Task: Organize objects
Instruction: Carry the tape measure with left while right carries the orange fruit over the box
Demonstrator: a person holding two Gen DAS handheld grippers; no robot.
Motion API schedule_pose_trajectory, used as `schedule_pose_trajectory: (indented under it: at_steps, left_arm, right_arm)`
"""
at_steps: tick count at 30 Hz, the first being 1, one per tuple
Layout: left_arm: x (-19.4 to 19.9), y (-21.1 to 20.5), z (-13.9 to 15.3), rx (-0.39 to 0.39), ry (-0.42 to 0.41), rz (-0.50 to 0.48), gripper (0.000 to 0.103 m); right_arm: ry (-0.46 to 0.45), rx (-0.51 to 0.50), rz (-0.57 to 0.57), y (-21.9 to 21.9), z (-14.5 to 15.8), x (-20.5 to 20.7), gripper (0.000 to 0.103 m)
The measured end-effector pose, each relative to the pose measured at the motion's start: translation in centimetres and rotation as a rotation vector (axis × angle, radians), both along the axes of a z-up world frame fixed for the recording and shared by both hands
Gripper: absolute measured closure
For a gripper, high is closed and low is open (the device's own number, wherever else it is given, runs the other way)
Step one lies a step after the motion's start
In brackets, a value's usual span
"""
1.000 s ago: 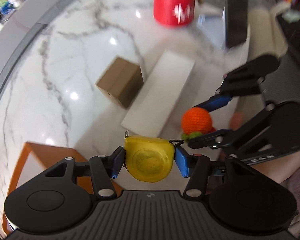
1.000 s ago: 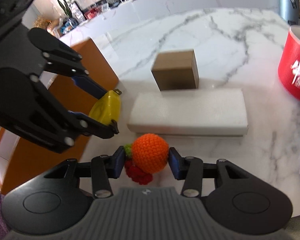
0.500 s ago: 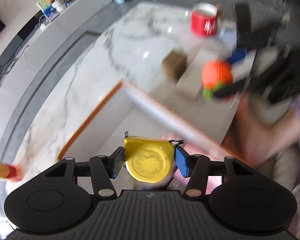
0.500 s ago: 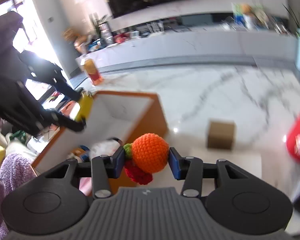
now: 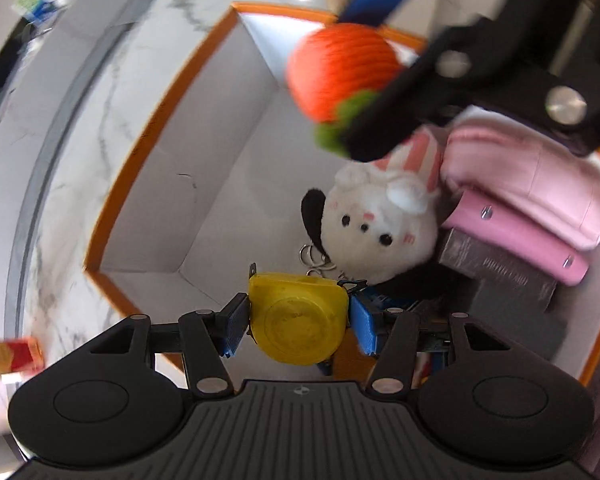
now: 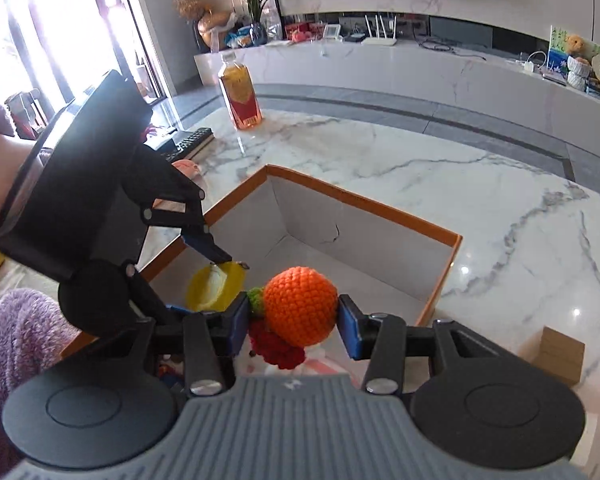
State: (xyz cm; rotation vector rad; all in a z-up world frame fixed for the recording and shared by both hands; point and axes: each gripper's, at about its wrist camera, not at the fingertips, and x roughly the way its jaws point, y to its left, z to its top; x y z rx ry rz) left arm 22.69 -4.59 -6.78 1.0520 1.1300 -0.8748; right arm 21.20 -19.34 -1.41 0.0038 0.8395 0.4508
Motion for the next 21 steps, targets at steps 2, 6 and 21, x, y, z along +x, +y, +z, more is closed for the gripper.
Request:
schedule_pose_trajectory:
  at_steps: [2,6,21]
  left_arm:
    - [0.8,-0.1,-0.6,0.036,0.020,-0.046,0.040]
    - [2.0,-0.4,-1.9,0.087,0.088,-0.109,0.040]
    - [4.4,-1.2,-3.5,0.173,0.217,-0.200,0.041]
  right_arm:
    - [0.010,-0.016,0.007,0.4,-0.5,1.2,0.055]
    - [0.022,-0.037,0.036,1.0,-1.7,2.4,0.055]
    - [0.056,-0.078,0.091,1.6,-4.5,4.1,0.055]
